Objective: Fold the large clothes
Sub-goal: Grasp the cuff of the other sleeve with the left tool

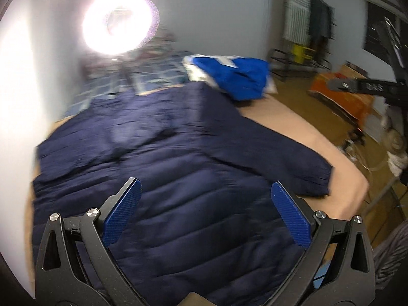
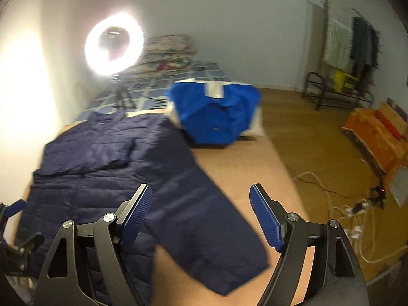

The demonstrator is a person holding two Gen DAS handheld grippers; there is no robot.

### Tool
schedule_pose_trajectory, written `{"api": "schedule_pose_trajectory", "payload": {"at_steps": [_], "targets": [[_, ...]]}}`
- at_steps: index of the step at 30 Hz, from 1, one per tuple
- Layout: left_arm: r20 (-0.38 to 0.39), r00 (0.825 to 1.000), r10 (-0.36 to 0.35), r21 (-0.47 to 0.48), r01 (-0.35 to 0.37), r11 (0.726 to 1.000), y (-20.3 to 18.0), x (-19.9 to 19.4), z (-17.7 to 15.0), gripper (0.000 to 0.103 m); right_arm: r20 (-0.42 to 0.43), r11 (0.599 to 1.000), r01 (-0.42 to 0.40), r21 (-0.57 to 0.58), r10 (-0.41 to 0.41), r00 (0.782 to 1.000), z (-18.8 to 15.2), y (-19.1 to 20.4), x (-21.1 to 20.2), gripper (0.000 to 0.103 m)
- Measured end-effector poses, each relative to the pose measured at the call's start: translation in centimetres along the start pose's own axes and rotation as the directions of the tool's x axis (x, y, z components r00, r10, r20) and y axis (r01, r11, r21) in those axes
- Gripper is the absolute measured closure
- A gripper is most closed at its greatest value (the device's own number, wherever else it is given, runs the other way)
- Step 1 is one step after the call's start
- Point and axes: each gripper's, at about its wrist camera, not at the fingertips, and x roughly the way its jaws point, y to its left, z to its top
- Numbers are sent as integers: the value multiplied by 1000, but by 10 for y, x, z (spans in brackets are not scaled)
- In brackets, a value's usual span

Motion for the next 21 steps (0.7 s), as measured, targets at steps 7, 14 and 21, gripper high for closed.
{"api": "schedule_pose_trajectory", "payload": {"at_steps": [7,14,21], "targets": [[-96,978,-187,134,199,971,-111,50,8,5,-15,987,126,101,-125,992,-2,-67,15,24],[-259,923,-285,183,336,924,-202,112,-4,12,-14,955,205,212,-207,978,4,-117,16,24],[-376,903,-210,309,336,890,-261,160,-20,12,-30,925,217,310,-219,975,1,-146,18,24]]}}
